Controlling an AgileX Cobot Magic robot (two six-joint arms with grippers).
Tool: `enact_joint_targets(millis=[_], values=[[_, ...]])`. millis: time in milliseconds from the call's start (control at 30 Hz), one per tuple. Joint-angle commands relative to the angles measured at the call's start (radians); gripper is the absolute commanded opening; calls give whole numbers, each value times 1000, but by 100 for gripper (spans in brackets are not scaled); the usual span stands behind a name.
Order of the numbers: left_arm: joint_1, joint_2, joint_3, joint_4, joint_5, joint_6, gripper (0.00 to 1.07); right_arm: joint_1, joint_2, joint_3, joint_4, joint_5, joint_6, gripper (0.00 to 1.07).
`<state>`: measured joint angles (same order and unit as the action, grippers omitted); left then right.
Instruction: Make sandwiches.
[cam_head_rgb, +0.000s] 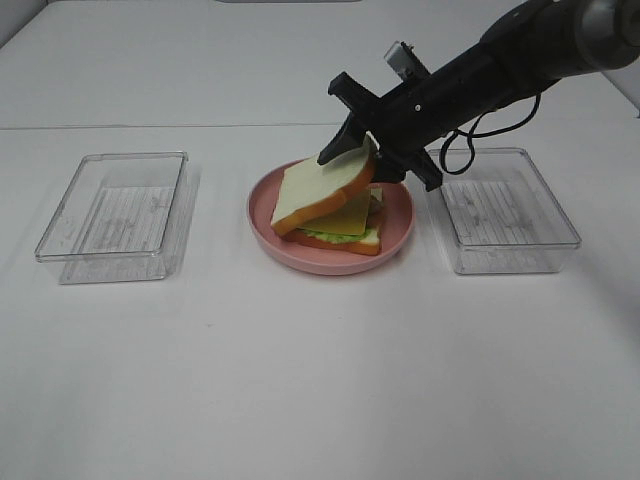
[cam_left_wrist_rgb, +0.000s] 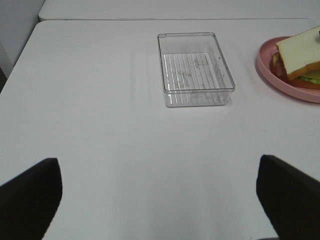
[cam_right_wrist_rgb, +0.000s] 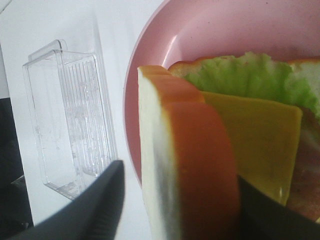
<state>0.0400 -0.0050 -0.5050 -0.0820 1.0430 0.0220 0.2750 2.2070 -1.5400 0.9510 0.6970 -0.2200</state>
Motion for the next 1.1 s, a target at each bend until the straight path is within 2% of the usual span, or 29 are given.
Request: enact_joint_targets(millis=[33, 67, 100, 333, 400, 433, 500, 533, 567, 600, 667, 700, 867, 900, 933, 967, 1000, 1067, 1100], values=[[-2, -21, 6, -5, -10, -10, 98, 0, -8, -8, -10, 0, 5, 68], [-2, -21, 6, -5, -10, -10, 98, 0, -8, -14, -25, 8, 5, 79], [-2, -21, 6, -5, -10, -10, 98, 0, -8, -19, -35, 13, 5, 81], [-2, -21, 6, -5, -10, -10, 98, 0, -17, -31, -118, 36, 38, 82], [-2, -21, 6, -5, -10, -10, 98, 0, -35, -38, -231, 37, 96, 82], [-2, -21, 6, -5, -10, -10, 98, 0, -35, -38, -231, 37, 96, 82], [-2, -21, 6, -5, -10, -10, 98, 0, -68, -38, -360, 36, 166, 82], [-2, -21, 6, -5, -10, -10, 98, 0, -68, -38, -360, 36, 166, 82], [-2, -21, 6, -5, -10, -10, 98, 0, -90, -38, -444, 45, 201, 82], [-2, -21, 6, -5, -10, -10, 98, 0, -90, -38, -444, 45, 201, 82], [-2, -21, 6, -5, -10, -10, 98, 0, -128, -38, -542, 76, 245, 82], [-2, -21, 6, -5, -10, -10, 98, 0, -128, -38, -542, 76, 245, 82], [-2, -21, 6, -5, -10, -10, 98, 0, -226, -38, -722, 119, 351, 82], [-2, -21, 6, -5, -10, -10, 98, 0, -226, -38, -722, 119, 351, 82], [-2, -21, 6, -5, -10, -10, 98, 0, -261, -38, -811, 156, 372, 82], [-2, -21, 6, -5, -10, -10, 98, 0, -261, -38, -811, 156, 372, 82], [-2, -21, 6, -5, -10, -10, 98, -1, -297, -38, -894, 196, 388, 82], [-2, -21, 6, -5, -10, -10, 98, -5, -315, -38, -939, 220, 412, 82], [-2, -21, 6, -5, -10, -10, 98, -19, -344, -38, -1012, 265, 434, 82]])
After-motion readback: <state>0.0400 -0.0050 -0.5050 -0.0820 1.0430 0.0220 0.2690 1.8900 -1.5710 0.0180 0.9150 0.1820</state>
